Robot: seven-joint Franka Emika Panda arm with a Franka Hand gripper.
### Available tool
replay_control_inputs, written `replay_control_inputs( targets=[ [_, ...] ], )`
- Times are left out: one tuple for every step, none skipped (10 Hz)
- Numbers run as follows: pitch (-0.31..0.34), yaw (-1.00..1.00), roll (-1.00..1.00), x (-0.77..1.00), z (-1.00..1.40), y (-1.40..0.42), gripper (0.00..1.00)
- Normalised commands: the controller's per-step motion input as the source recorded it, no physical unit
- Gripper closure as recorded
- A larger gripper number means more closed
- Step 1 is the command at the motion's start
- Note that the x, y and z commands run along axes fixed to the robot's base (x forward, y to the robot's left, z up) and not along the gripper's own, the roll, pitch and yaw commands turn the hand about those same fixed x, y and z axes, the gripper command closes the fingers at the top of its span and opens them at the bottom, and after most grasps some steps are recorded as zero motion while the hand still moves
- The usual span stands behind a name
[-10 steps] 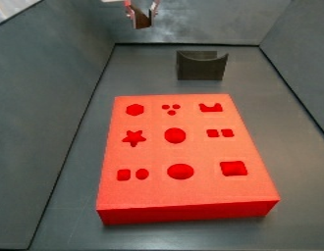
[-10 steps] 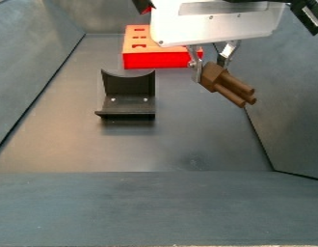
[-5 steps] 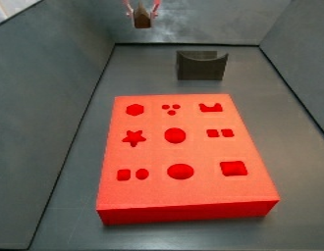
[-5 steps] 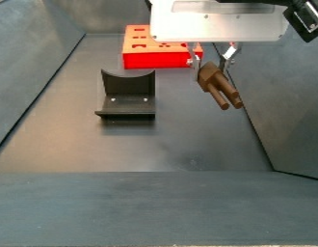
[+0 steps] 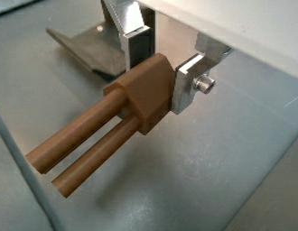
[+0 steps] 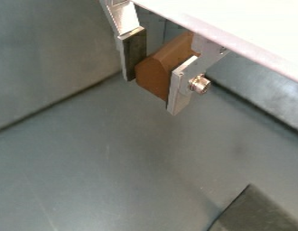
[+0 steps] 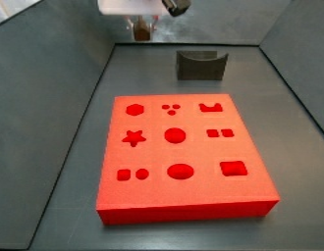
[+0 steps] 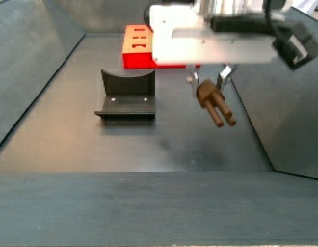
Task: Pick up the 3 prong object. Move up. Rotate the 3 prong object. Place the 3 prong object on the fixture. Regrasp the 3 prong object. Move to above the board. Insert the 3 prong object.
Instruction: Rotate the 3 prong object.
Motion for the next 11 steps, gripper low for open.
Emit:
replay_control_inputs(
  targets=[
    [-0.028, 0.03, -0.01, 0.04, -1.0, 0.0, 1.0],
    [-0.021, 0.02, -0.01, 0.05, -0.96, 0.01, 1.0],
    [-0.019, 0.02, -0.01, 0.05, -0.86, 0.01, 1.0],
    [-0.012, 0.02, -0.02, 0.05, -0.68, 0.0, 1.0],
    [-0.014, 0.02, -0.02, 0.05, -0.54, 0.0, 1.0],
    [-0.019, 0.02, -0.03, 0.05, -0.37, 0.0, 1.0],
    [-0.024, 0.02, -0.03, 0.04, -0.29, 0.0, 1.0],
    [0.0, 0.0, 0.0, 0.0, 0.0, 0.0, 0.0],
    [0.0, 0.0, 0.0, 0.0, 1.0, 0.0, 0.0],
    [0.014, 0.0, 0.0, -0.01, 1.0, 0.0, 0.0],
    [0.025, 0.0, 0.0, -0.02, 1.0, 0.0, 0.0]
  ],
)
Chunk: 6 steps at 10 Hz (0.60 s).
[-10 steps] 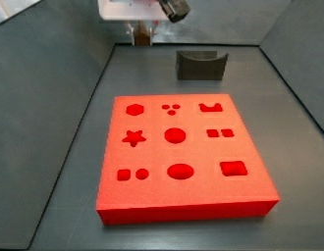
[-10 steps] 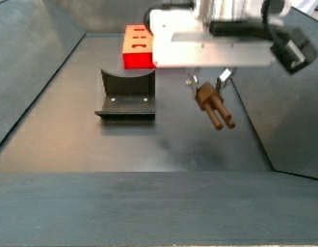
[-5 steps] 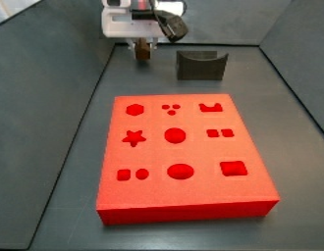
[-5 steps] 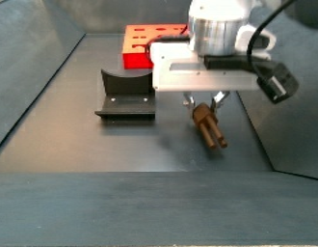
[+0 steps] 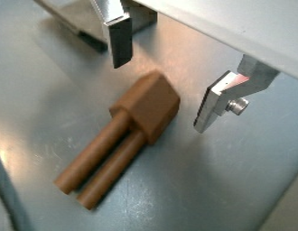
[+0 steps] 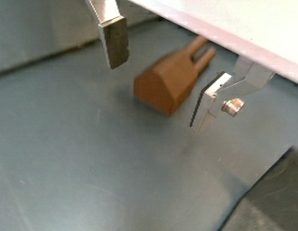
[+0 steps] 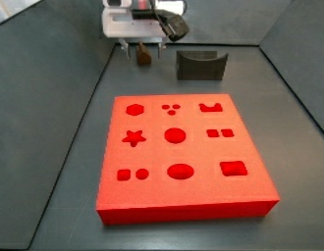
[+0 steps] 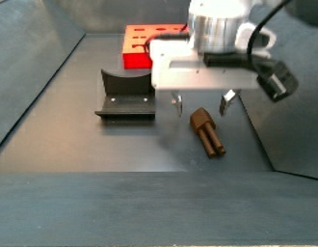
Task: Pick up the 3 prong object. Move up. Rotate the 3 prong object. Place the 3 prong object on the fixture. Regrasp the 3 prong object. Move to above the board. Insert the 3 prong object.
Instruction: Rotate the 3 prong object.
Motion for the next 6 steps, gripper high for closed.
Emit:
replay_control_inputs(
  targets=[
    [0.045, -0.01, 0.0, -0.01, 1.0, 0.0, 0.0],
    [0.059, -0.02, 0.01, -0.02, 1.0, 0.0, 0.0],
    [0.06, -0.02, 0.01, -0.02, 1.0, 0.01, 0.0],
    [0.056, -0.03, 0.01, -0.03, 1.0, 0.01, 0.0],
    [0.053, -0.03, 0.02, -0.03, 0.99, 0.01, 0.0],
    [0.051, -0.03, 0.02, -0.03, 0.83, 0.01, 0.0]
  ],
)
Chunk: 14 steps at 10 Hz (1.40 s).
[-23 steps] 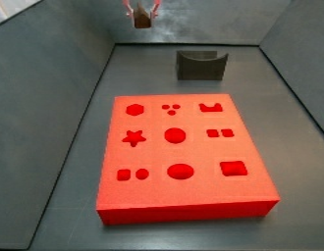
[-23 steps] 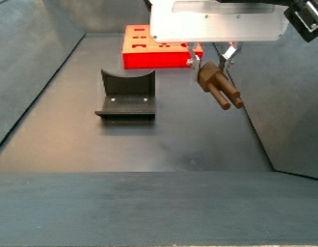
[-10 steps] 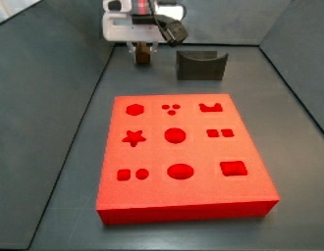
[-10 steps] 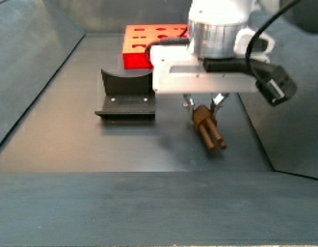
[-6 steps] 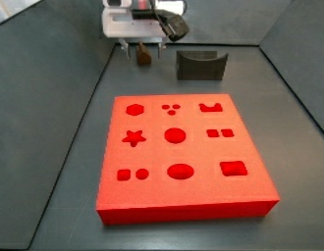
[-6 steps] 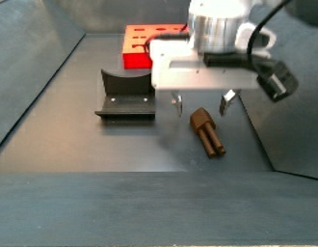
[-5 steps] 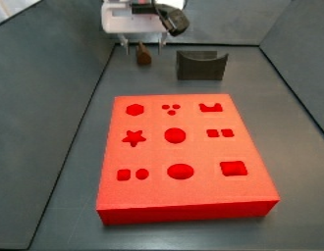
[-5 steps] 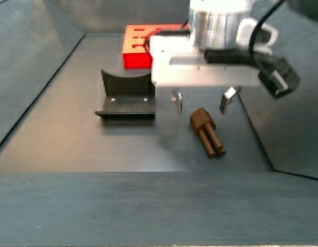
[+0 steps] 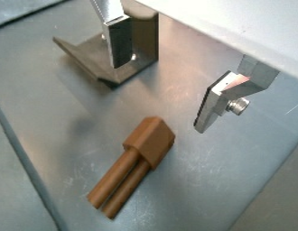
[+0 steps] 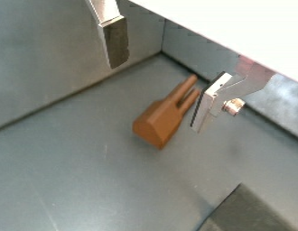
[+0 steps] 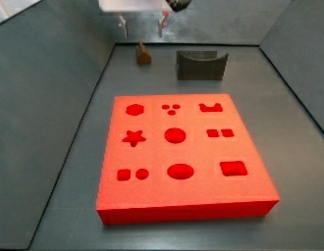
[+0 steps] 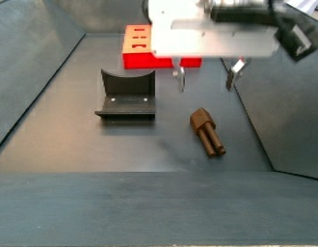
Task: Pick up the 3 prong object. Move up. Rotate the 3 prong object. Place the 3 prong object on the fixture. Regrasp the 3 prong object. Move to above the board. Insert the 3 prong object.
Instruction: Rotate the 3 prong object.
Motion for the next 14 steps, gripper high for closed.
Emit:
replay_control_inputs(
  targets=[
    [0.049, -0.03, 0.02, -0.03, 0.62, 0.01, 0.0],
    [0.0, 1.0, 0.0, 0.0, 0.0, 0.0, 0.0],
    [0.001, 1.0, 0.0, 0.0, -0.17, 0.0, 0.0],
    [-0.001, 1.0, 0.0, 0.04, -0.27, -0.01, 0.0],
    [-0.003, 1.0, 0.0, 0.05, -0.19, 0.0, 0.0],
    [-0.004, 1.0, 0.0, 0.05, -0.13, 0.0, 0.0],
    [-0.007, 1.0, 0.0, 0.03, -0.06, 0.0, 0.0],
    [-0.007, 1.0, 0.0, 0.03, -0.05, 0.0, 0.0],
    [-0.008, 1.0, 0.0, 0.04, -0.04, 0.0, 0.0],
    [-0.008, 1.0, 0.0, 0.04, -0.04, 0.0, 0.0],
    [-0.009, 1.0, 0.0, 0.04, -0.03, 0.0, 0.0],
    [-0.009, 1.0, 0.0, 0.04, -0.03, 0.0, 0.0],
    [-0.009, 1.0, 0.0, 0.04, -0.03, 0.0, 0.0],
    [-0.01, 1.0, 0.0, 0.04, -0.03, 0.0, 0.0]
  ],
)
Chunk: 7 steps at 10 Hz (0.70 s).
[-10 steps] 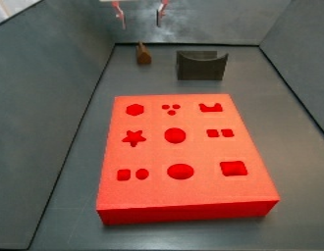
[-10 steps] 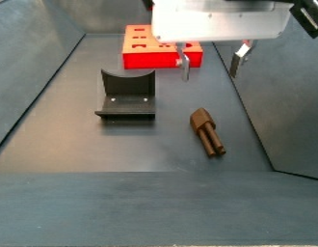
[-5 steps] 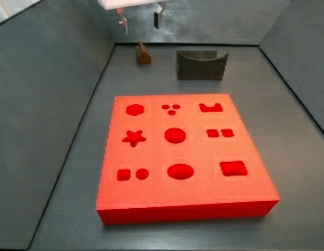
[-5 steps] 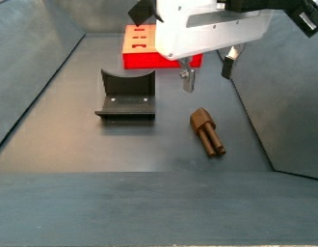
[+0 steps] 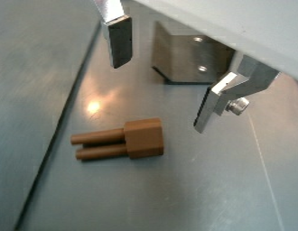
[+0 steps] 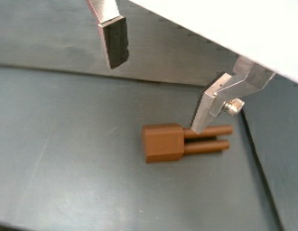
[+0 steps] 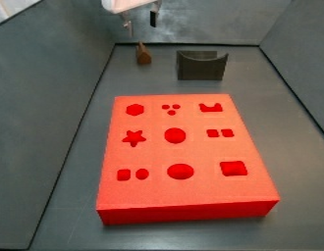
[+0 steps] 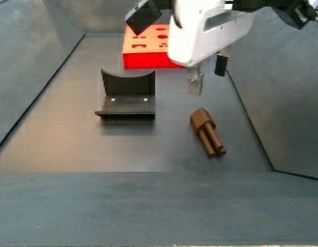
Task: Pick up the 3 prong object. Move up. Rotate the 3 prong object. Place the 3 prong object on the fixture. Regrasp the 3 prong object. Move to above the board. Insert the 3 prong object.
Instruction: Rotate the 3 prong object.
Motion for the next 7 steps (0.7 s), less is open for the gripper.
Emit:
replay_control_inputs(
  targets=[
    [-0.01, 1.0, 0.0, 0.04, -0.02, 0.0, 0.0],
    [-0.01, 1.0, 0.0, 0.04, -0.02, 0.0, 0.0],
    [-0.011, 1.0, 0.0, 0.04, -0.02, 0.0, 0.0],
    [-0.011, 1.0, 0.0, 0.04, -0.02, 0.0, 0.0],
    [-0.012, 1.0, 0.0, 0.04, -0.02, 0.0, 0.0],
    [-0.012, 1.0, 0.0, 0.04, -0.02, 0.0, 0.0],
    [-0.013, 1.0, 0.0, 0.04, -0.02, 0.0, 0.0]
  ],
)
